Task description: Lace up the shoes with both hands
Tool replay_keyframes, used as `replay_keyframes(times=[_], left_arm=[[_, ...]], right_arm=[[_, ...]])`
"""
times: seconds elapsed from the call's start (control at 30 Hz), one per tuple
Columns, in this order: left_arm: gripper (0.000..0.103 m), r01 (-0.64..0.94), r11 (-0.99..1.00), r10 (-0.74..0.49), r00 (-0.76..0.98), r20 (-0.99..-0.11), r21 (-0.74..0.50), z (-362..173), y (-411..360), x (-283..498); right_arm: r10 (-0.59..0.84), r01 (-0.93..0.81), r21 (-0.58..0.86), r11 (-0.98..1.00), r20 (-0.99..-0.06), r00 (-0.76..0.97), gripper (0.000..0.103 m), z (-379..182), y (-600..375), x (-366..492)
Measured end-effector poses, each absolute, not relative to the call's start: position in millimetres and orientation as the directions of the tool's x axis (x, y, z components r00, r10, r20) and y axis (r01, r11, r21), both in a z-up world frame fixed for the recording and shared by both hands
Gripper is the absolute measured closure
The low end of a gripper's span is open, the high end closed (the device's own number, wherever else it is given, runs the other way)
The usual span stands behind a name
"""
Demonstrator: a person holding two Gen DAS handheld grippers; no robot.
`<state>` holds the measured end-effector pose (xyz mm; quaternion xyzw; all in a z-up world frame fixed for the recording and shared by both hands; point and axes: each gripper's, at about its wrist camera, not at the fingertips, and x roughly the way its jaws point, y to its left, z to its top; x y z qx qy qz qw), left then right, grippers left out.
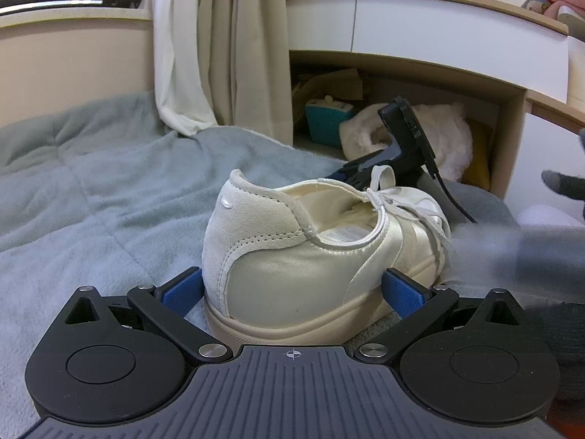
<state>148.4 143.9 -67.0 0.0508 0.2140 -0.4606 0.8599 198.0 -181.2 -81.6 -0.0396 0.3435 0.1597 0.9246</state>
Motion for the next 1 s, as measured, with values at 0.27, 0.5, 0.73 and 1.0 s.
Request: replay_keyframes(times=[0.27, 0.5, 0.73, 1.0], left_arm=[[0.0, 0.814, 0.567, -0.775, 0.474, -0.418, -0.129, -68.2, 145.6, 155.7], [0.0, 0.814, 0.565, -0.777, 0.47, -0.419, -0.134, -67.9, 146.0, 157.1], [0.0, 0.815, 0.565, -0.777, 0.47, -0.419, -0.133, -67.8, 146.1, 154.9], [0.0, 0.814, 0.565, -0.777, 0.47, -0.419, -0.134, -67.7, 146.1, 154.2]], right_arm=[[0.268, -0.323, 0.037, 0.946, -0.648, 0.713, 0.0, -81.8, -182.6, 197.7], [0.268, -0.322, 0.036, 0.946, -0.648, 0.713, 0.0, -81.7, -180.8, 198.1], [0.268, -0.323, 0.036, 0.946, -0.648, 0.713, 0.0, -81.7, -181.1, 198.2], [0.268, -0.323, 0.036, 0.946, -0.648, 0.713, 0.0, -81.3, -179.3, 198.2]])
